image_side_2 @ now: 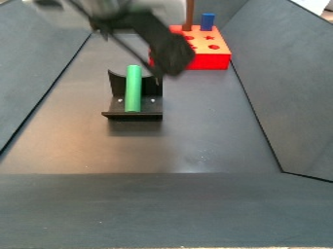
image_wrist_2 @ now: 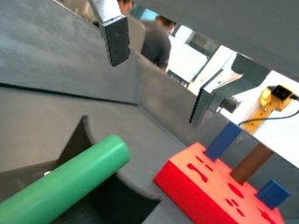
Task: Pick up the round object. Move up. Place the round object on the fixture. Regrasp the round object. Move to above the board. Insert the round object.
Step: Regrasp the round object.
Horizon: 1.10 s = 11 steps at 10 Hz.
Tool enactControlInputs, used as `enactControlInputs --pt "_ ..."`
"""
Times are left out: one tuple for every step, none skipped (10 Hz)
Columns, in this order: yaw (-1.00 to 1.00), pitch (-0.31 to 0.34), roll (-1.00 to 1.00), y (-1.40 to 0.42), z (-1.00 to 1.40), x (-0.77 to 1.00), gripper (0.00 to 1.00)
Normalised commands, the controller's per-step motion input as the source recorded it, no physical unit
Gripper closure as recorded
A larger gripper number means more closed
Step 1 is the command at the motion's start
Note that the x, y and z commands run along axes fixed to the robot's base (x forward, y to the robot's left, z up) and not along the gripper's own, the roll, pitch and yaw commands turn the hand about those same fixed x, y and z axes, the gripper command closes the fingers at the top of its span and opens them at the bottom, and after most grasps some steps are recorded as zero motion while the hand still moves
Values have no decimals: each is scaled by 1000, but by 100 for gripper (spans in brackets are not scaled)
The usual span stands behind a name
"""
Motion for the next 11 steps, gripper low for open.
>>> enactControlInputs --pt "12 29 1000 -665 748 -117 0" --pt "12 21 1000 -509 570 -120 0" --pt "12 17 1000 -347 365 -98 0" --pt "12 15 1000 -120 86 -55 0" --pt "12 16 1000 -65 23 -28 0" --pt "13 17 1000 -36 30 -8 0" --pt "13 14 1000 -30 27 -20 0" --pt "14 9 1000 -28 17 -31 0" --pt "14 4 1000 -27 17 -40 0" --pt "15 -3 1000 -24 7 -39 0" --pt "16 -8 1000 -24 4 -37 0"
